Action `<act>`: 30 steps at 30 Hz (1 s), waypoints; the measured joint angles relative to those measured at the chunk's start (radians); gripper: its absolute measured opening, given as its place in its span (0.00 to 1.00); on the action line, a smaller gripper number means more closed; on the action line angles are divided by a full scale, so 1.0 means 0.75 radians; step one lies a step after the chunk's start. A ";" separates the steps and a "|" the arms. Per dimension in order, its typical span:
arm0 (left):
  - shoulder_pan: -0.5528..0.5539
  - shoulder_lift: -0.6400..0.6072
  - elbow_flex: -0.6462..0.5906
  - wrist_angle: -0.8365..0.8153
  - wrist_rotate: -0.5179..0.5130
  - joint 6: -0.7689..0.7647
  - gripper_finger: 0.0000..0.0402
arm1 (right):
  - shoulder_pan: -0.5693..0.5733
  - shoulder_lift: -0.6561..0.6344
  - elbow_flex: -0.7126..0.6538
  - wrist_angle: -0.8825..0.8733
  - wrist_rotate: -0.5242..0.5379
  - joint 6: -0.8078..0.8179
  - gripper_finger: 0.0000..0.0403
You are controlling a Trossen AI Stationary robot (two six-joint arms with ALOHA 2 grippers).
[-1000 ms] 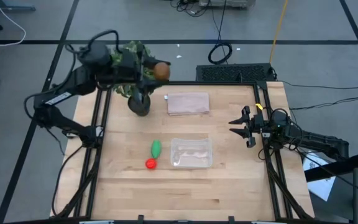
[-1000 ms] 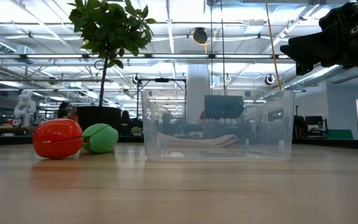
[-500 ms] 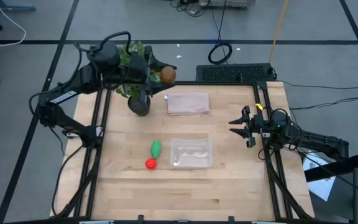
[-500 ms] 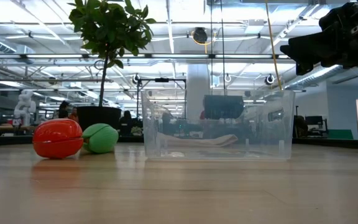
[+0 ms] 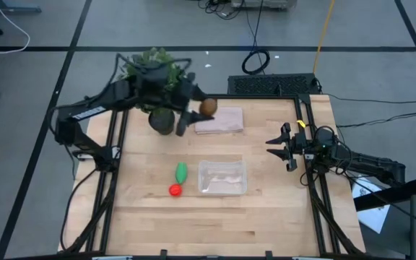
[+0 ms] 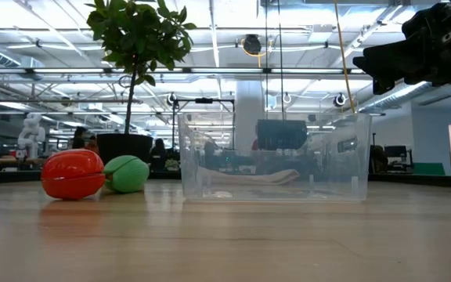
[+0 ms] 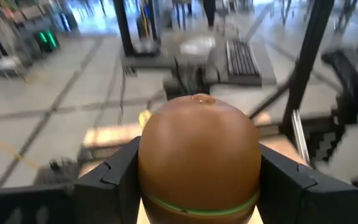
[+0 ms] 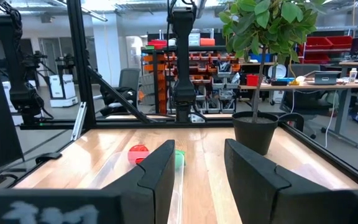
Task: Pick and placing Produce into tupperware
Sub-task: Put the brown kiwi into the transparent bin
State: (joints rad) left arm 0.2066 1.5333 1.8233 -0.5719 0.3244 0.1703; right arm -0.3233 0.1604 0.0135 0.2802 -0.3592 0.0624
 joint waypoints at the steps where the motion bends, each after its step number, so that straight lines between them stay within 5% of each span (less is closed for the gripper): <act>1: -0.006 0.020 0.000 -0.026 0.000 0.013 0.56 | 0.000 0.000 0.000 0.000 0.000 0.000 0.33; 30: -0.099 0.503 -0.001 -0.361 0.033 0.227 0.56 | -0.001 0.000 0.001 -0.001 -0.001 0.000 0.33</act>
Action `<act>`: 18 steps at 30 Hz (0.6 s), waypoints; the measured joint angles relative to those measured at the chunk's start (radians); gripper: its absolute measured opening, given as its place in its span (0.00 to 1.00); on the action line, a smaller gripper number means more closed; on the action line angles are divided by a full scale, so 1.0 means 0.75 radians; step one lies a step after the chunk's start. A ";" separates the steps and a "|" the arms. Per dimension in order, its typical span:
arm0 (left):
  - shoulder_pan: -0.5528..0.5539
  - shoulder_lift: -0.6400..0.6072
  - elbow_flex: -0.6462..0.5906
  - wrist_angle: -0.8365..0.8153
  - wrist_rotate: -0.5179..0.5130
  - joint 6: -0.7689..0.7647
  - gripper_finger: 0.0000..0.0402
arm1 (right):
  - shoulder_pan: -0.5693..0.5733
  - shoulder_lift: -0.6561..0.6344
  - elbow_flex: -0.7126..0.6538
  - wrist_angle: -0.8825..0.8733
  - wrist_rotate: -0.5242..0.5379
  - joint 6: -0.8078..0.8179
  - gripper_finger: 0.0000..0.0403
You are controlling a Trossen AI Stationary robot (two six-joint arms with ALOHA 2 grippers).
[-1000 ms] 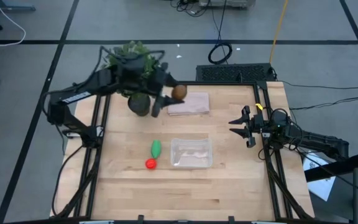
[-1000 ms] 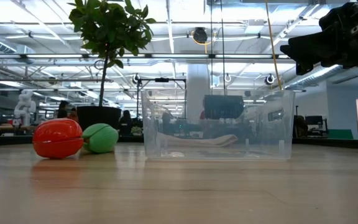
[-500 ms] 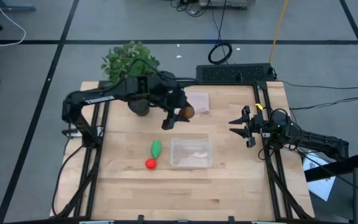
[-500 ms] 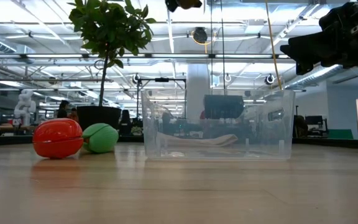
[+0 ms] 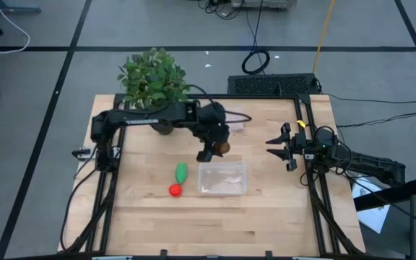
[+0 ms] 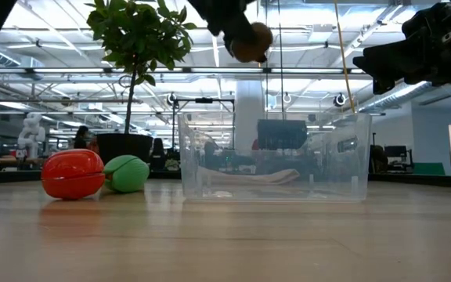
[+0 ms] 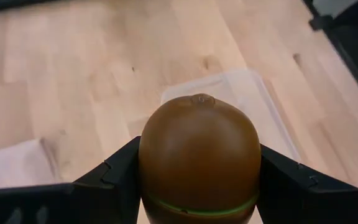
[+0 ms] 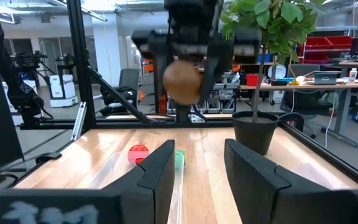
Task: Pick and placing Produce into tupperware
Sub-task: Put the brown kiwi into the transparent bin
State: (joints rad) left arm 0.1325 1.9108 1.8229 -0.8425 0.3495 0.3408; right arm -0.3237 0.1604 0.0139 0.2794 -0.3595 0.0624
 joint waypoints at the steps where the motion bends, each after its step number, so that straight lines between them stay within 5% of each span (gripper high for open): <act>1: -0.004 0.020 0.000 0.001 0.000 0.001 0.56 | 0.000 0.000 -0.001 0.000 0.000 0.001 0.33; 18: -0.080 0.225 0.000 0.045 0.001 0.021 0.56 | 0.000 0.000 0.000 0.000 0.000 0.001 0.33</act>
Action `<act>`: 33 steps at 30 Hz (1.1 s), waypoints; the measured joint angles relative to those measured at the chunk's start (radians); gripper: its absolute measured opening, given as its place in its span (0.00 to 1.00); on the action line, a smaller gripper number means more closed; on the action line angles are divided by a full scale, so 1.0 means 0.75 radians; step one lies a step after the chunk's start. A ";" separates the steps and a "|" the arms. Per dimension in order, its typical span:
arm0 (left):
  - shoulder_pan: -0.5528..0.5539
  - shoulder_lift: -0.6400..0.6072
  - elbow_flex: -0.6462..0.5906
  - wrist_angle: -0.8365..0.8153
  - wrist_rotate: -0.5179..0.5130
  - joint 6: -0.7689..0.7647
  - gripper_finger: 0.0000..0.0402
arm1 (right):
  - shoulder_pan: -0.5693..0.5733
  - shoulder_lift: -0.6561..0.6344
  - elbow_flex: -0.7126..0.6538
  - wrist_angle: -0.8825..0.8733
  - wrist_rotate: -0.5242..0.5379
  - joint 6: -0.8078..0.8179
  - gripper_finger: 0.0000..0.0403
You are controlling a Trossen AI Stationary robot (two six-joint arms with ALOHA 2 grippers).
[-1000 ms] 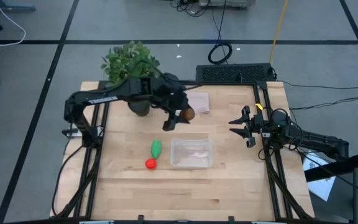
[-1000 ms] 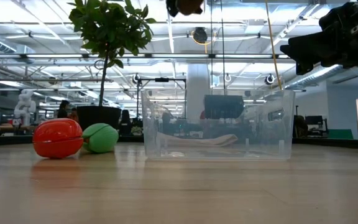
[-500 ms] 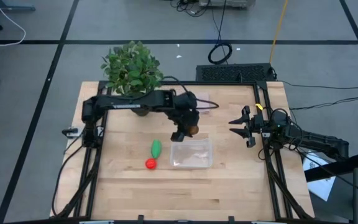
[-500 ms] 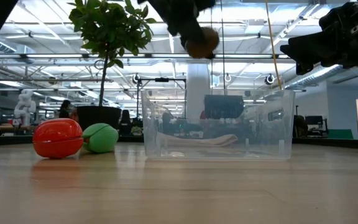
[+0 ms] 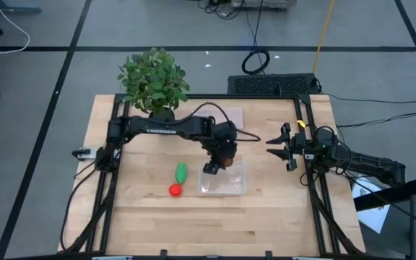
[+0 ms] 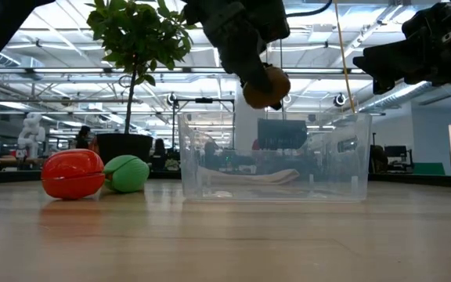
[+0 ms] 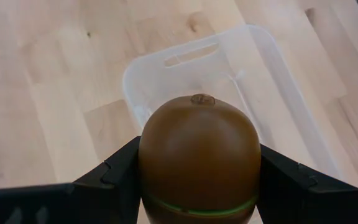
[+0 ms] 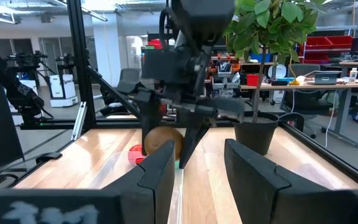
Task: Pick and placing Produce into tupperware
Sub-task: Put the brown kiwi into the transparent bin
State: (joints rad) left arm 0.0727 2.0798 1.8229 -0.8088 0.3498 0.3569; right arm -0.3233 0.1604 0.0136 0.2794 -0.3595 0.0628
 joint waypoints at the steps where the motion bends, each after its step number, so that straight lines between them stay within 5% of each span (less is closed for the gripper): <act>1: -0.006 0.012 0.000 0.001 0.000 -0.001 0.56 | 0.000 0.000 0.000 0.000 0.000 0.000 0.33; 17: -0.062 0.197 -0.001 0.003 -0.014 -0.021 0.56 | 0.000 0.000 0.000 0.000 -0.001 0.000 0.33; 33: -0.072 0.205 -0.025 0.003 -0.014 -0.034 0.56 | 0.000 0.000 0.000 0.000 -0.001 0.000 0.33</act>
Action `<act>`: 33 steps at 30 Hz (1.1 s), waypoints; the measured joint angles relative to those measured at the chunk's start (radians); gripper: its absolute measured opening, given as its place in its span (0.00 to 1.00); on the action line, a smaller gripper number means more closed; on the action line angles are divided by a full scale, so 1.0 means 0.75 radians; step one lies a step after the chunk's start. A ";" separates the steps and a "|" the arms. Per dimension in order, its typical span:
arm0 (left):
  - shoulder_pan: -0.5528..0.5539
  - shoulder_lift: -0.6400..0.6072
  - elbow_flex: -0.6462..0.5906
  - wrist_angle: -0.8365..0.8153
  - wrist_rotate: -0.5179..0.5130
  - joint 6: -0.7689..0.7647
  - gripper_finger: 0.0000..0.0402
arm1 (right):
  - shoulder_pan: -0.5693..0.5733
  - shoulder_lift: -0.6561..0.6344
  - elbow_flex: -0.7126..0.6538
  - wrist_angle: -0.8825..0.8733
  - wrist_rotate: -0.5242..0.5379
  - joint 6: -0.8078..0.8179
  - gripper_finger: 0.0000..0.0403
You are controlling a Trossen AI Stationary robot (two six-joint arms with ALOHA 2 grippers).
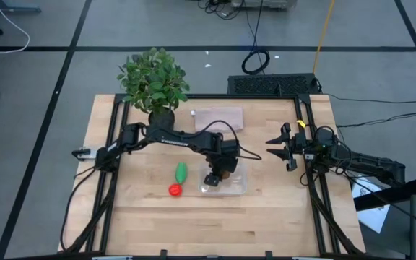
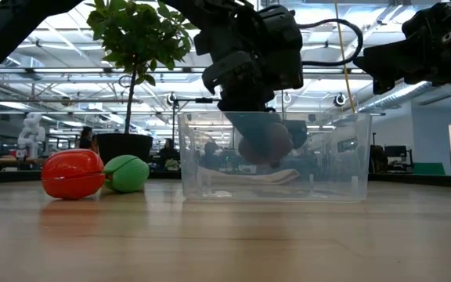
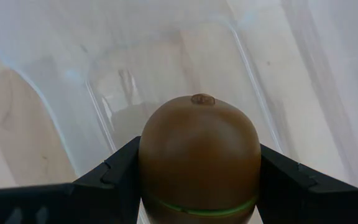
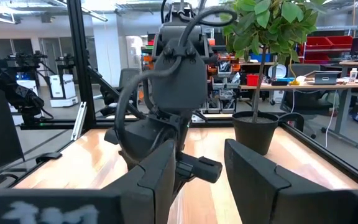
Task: Pick and placing Produce into tupperware
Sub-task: Put the brown kiwi into the transparent bin
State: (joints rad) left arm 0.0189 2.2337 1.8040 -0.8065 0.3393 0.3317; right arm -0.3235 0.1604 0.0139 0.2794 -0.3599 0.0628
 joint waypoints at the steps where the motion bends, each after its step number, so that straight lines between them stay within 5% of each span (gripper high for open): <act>1: 0.000 0.000 -0.010 -0.002 0.000 -0.001 0.56 | 0.000 0.000 0.000 0.000 0.000 0.000 0.33; 33: -0.055 0.003 -0.065 0.005 -0.116 0.035 0.59 | 0.000 0.000 0.000 0.000 0.000 -0.001 0.33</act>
State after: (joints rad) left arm -0.0221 2.2356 1.7554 -0.8028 0.2523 0.3581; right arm -0.3233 0.1604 0.0135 0.2794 -0.3599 0.0624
